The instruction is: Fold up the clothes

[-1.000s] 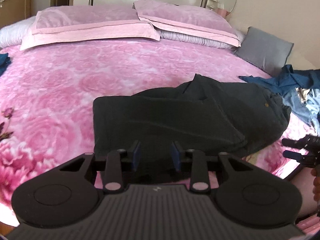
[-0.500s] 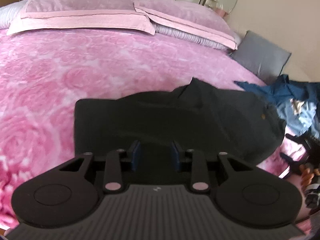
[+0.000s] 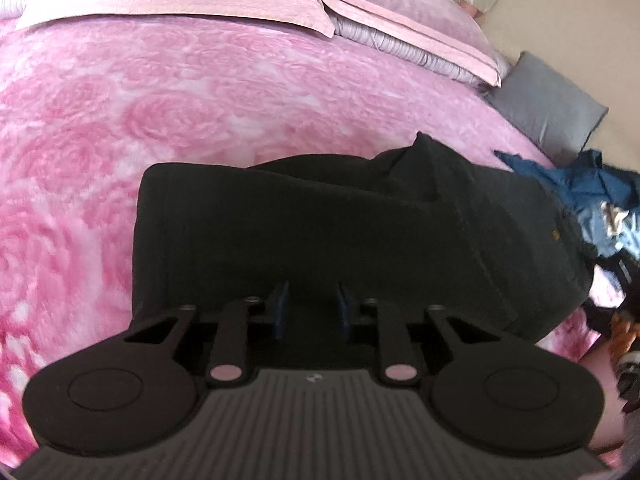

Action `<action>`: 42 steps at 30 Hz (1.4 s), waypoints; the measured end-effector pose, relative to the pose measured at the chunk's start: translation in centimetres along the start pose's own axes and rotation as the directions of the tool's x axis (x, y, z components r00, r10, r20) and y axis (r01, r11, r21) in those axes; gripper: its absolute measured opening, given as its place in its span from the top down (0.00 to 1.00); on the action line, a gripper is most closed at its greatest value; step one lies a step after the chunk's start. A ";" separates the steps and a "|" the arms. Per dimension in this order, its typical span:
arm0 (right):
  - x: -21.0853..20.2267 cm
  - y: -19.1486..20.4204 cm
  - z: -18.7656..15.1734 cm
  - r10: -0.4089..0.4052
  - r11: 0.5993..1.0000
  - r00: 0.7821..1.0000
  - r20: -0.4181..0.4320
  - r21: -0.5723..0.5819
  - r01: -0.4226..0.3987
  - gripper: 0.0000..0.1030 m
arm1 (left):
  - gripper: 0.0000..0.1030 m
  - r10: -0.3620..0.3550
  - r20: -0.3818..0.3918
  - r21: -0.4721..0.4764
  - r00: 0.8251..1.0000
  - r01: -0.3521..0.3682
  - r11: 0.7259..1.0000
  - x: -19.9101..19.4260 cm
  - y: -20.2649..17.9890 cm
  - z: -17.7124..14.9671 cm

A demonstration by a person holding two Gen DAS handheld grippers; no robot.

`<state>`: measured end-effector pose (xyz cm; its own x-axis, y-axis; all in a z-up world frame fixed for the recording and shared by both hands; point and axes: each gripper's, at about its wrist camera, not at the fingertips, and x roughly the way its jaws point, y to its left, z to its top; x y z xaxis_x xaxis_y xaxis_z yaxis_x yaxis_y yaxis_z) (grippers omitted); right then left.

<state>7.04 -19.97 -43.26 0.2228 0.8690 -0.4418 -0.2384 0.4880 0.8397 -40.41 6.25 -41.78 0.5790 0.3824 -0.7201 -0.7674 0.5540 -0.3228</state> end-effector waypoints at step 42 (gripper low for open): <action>-4.5 18.1 -31.1 0.092 0.140 0.993 -0.079 -0.986 -0.091 0.41 | 0.67 -0.323 0.202 -0.435 0.925 0.380 0.816 -6.8 9.3 -2.4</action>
<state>-27.73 -12.50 -35.86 0.1248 0.9140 -0.3861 -0.9857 0.0697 -0.1536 -52.20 7.02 -41.34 0.8386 0.3241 -0.4379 -0.5265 0.2756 -0.8043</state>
